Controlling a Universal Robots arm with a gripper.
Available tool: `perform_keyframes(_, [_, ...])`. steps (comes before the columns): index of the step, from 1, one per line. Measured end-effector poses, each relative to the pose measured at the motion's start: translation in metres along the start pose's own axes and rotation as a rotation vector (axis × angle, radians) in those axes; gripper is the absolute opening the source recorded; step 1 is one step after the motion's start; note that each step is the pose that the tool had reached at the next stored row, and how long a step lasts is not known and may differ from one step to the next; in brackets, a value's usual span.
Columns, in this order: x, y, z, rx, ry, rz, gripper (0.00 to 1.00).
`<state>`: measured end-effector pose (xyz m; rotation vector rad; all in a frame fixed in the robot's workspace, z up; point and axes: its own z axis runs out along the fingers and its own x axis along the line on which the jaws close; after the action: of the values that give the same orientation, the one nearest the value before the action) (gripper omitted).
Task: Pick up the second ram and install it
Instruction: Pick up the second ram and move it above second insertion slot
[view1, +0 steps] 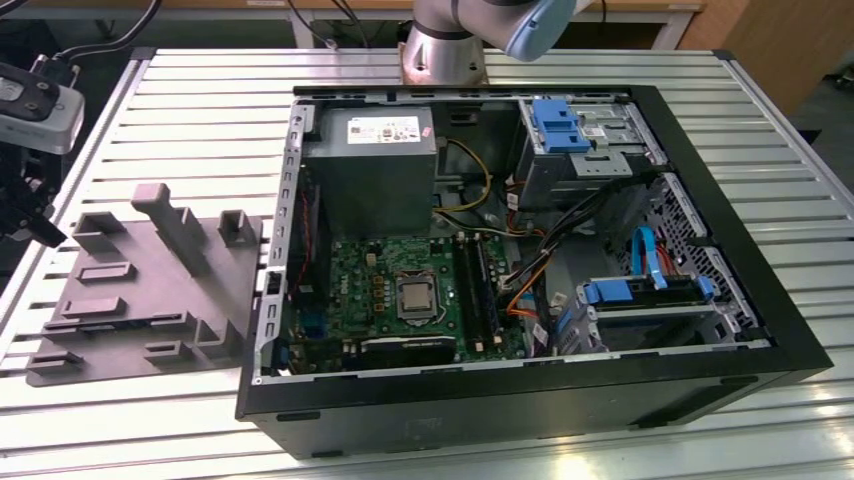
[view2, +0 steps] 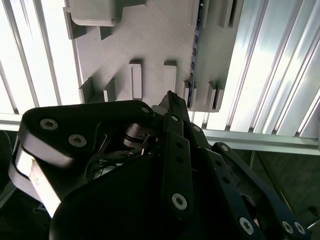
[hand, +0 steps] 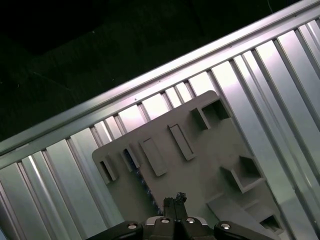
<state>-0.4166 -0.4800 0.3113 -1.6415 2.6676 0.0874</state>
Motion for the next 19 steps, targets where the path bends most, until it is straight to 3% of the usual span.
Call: perform_keyframes(19, [0.0,0.0,0.001,-0.0019,0.0022,-0.05,0.11])
